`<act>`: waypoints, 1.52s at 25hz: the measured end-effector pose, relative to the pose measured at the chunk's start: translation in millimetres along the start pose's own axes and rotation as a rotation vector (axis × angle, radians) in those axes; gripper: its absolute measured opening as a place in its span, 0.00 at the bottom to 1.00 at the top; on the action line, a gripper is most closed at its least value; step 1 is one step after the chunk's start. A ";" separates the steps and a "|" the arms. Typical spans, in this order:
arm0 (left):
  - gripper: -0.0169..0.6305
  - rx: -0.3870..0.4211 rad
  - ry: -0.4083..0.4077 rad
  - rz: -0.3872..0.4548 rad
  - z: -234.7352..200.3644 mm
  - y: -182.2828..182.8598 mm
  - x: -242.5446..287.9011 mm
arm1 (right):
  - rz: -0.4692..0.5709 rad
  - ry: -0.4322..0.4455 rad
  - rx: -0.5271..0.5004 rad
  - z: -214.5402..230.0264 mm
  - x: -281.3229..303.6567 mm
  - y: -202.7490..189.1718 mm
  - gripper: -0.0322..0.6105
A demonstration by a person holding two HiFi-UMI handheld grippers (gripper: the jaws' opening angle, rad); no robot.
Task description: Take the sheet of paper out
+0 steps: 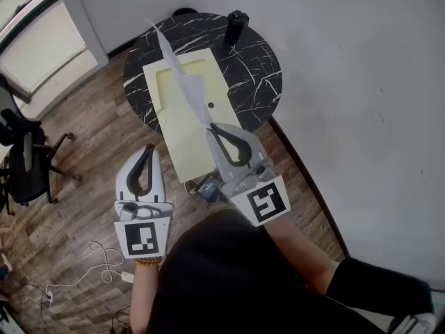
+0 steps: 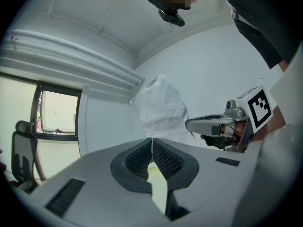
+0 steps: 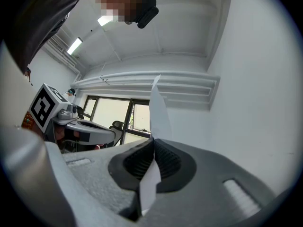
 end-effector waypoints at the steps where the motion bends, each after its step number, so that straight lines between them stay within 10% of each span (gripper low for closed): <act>1: 0.04 0.000 -0.001 0.001 -0.1 -0.3 0.7 | 0.001 -0.001 0.000 0.6 0.3 -0.3 0.05; 38: 0.04 -0.032 -0.002 -0.067 -7.5 -28.5 24.4 | -0.062 -0.009 0.030 18.9 16.8 -39.3 0.05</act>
Point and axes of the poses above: the fingertips, and each gripper's own axes: x forward along the fingers, z to its right, y out of its top, the point moved 5 cm from there along -x, backward along the fingers, and after that the axes turned 4 degrees about z, right-handed, at the moved point
